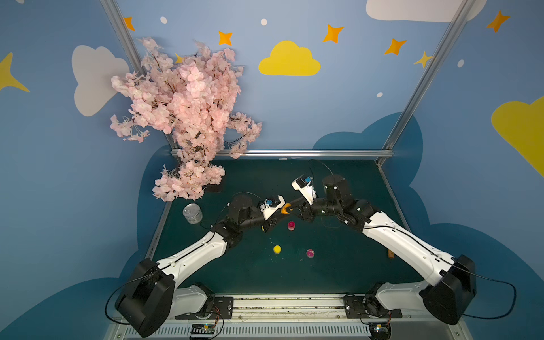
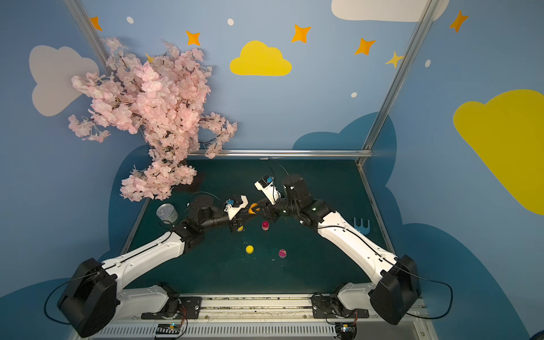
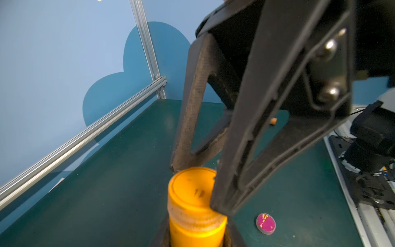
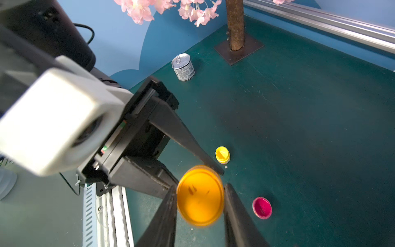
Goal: Close the paint jar lid
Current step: Screw the lid onto the paint jar.
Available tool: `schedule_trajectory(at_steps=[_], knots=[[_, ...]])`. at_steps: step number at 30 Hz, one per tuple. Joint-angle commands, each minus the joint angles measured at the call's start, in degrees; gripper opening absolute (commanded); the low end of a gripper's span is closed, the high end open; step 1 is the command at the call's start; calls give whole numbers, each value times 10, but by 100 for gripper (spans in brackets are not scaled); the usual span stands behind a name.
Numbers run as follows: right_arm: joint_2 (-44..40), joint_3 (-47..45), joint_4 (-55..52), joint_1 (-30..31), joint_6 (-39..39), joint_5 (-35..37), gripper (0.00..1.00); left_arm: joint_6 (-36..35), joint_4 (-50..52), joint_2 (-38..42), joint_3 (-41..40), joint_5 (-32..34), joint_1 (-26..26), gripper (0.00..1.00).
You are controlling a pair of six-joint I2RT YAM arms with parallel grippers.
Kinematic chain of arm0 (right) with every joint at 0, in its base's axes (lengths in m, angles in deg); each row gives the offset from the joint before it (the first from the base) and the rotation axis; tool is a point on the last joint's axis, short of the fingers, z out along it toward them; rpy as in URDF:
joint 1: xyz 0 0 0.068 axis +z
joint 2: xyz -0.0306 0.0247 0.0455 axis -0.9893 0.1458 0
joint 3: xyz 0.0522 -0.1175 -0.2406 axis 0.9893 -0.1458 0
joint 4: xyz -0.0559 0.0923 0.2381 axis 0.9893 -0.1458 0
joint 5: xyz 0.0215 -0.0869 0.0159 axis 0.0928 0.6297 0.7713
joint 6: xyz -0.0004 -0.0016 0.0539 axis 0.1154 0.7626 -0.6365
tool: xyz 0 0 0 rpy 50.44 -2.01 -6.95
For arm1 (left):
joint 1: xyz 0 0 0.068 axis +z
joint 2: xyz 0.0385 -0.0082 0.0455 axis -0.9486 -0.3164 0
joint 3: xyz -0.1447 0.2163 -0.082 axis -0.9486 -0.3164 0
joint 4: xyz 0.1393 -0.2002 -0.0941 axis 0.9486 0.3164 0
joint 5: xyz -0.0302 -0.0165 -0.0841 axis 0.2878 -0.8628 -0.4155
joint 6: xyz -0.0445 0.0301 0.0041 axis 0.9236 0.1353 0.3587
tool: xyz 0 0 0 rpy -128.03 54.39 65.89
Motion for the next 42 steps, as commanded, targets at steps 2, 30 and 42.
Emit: schedule_trajectory(at_steps=[2,30,42], knots=[[26,-2,-50,14,-53,34,18,-32,-97,8,50,60,-16,24],[12,30,-64,3,-170,76,68,-78,-94,-5,6,137,-62,24],[-120,-55,-40,-45,-57,31,74,-9,-25,20,-21,5,-20,24]])
